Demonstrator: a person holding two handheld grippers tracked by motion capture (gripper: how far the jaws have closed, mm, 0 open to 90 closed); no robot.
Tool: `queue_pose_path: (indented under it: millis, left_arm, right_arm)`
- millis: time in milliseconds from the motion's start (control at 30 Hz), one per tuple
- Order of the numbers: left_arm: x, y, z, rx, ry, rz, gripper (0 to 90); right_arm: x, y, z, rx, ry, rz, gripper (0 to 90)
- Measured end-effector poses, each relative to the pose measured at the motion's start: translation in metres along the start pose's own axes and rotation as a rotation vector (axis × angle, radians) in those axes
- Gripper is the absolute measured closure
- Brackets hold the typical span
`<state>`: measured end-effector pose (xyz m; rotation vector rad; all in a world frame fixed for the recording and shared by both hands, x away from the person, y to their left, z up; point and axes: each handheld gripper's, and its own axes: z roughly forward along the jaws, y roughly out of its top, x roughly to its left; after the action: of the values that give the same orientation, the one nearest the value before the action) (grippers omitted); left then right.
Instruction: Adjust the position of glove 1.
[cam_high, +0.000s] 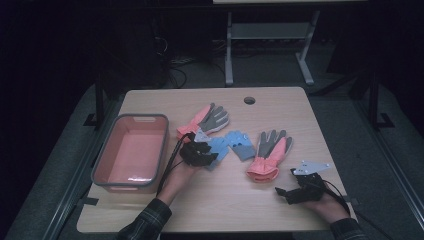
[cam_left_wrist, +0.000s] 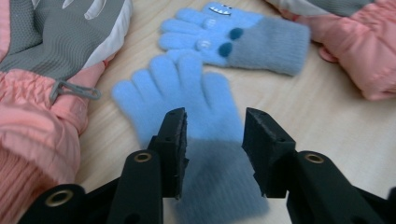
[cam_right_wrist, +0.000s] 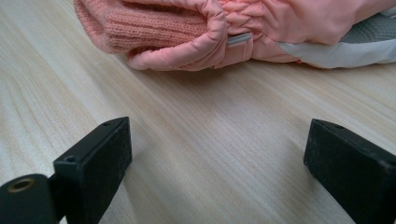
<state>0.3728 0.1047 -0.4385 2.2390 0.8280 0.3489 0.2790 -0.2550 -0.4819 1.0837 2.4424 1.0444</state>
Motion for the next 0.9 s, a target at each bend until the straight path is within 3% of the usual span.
queue_pose_path:
  millis: [467,633,900]
  left_arm:
    - [0.013,-0.002,0.027,0.044,-0.001,-0.041,60.7]
    - [0.011,-0.003,0.031,0.058,0.014,-0.001,63.7]
    - [0.011,-0.001,0.032,0.07,-0.016,0.038,82.4]
  right_arm:
    - [0.0,0.0,0.0,-0.001,0.0,-0.002,7.3]
    - [0.001,0.0,0.0,-0.001,0.0,-0.002,7.3]
    - [0.001,0.0,0.0,-0.002,0.0,-0.002,7.4]
